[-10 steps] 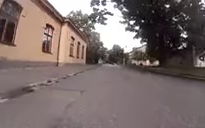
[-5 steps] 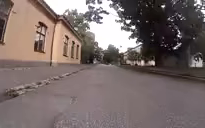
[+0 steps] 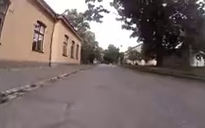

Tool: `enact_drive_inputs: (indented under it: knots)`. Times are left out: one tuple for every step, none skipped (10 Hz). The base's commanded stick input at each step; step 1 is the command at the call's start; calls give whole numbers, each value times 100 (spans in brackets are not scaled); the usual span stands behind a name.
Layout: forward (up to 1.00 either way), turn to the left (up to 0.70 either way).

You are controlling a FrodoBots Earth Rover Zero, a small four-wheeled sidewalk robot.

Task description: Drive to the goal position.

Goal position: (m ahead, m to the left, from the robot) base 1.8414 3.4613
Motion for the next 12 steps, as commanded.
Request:
enact_drive_inputs:
  knots:
    - [70, 0]
    - [70, 0]
    - [70, 0]
    - [70, 0]
    - [70, 0]
    - [70, -6]
    - [70, -35]
    - [70, -35]
    - [70, -35]
    - [70, -35]
    - [70, -35]
    - [70, -33]
